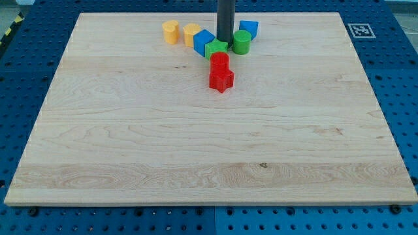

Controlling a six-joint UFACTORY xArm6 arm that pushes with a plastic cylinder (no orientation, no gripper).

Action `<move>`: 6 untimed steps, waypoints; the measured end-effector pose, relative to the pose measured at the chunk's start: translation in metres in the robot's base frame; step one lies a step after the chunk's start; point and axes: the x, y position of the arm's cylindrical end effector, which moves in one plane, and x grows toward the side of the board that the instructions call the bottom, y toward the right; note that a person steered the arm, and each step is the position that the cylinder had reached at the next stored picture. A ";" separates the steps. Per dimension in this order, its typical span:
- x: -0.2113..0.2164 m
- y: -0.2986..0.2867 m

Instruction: Separate the green circle from the triangle

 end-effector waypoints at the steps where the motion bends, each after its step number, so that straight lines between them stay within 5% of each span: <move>1: -0.010 0.000; 5: 0.029 0.094; 6: 0.014 0.070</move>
